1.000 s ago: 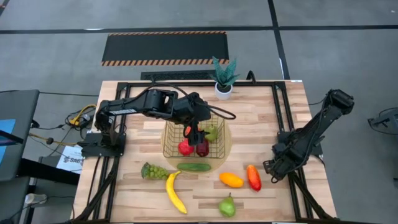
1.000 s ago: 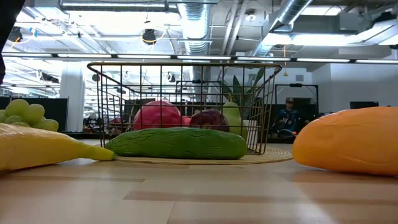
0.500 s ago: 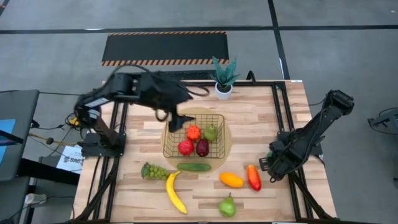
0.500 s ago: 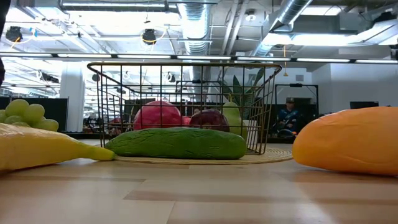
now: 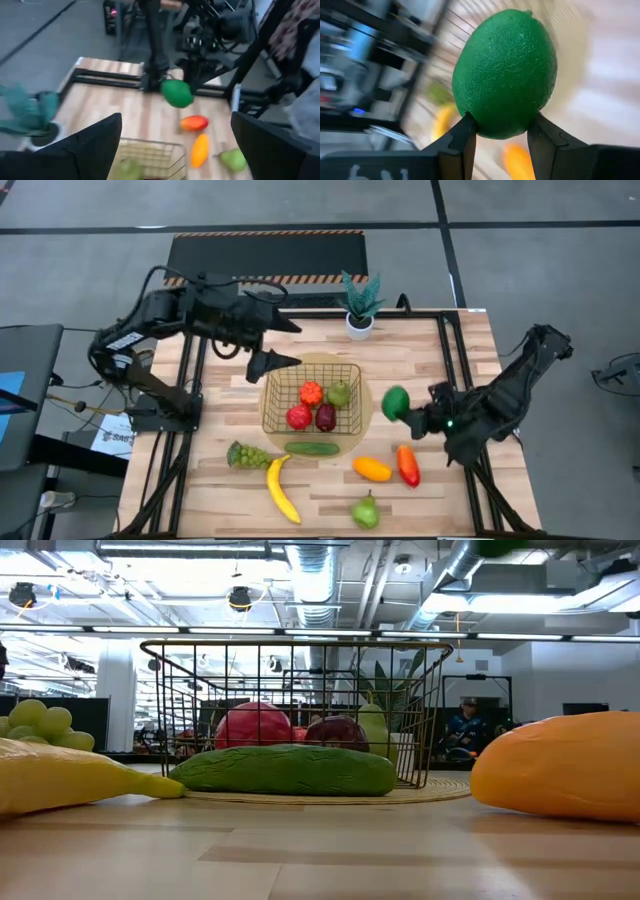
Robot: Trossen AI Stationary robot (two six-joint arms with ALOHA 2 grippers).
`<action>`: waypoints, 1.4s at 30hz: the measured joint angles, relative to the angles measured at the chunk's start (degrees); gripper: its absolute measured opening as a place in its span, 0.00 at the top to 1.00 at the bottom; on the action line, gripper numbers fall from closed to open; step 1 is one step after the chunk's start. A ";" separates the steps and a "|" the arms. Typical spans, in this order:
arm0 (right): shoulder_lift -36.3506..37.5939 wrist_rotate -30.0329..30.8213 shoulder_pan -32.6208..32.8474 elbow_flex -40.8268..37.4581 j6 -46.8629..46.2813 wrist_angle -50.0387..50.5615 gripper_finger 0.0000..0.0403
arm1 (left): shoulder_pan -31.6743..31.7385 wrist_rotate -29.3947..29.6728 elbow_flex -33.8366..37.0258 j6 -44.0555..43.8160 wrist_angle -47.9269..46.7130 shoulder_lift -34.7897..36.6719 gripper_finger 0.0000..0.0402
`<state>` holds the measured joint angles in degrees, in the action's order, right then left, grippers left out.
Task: Build produce basket
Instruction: Put the avocado into the silver basket
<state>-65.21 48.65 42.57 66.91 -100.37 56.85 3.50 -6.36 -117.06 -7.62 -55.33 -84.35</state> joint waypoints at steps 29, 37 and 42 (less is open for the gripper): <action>-5.25 -13.45 -19.82 8.33 55.02 -33.53 0.59 | 5.35 -17.41 58.37 -39.61 94.93 2.54 0.10; -7.62 -16.04 -21.56 8.31 57.48 -36.94 0.58 | 3.50 -17.81 58.37 -38.92 95.80 1.68 0.10; -8.06 -19.76 -23.33 8.31 57.89 -38.69 0.58 | 2.42 -17.07 58.37 -37.91 94.78 1.70 0.10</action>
<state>-73.26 28.88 19.24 75.22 -42.47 18.16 5.93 -23.43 -58.70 -45.52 39.46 -82.65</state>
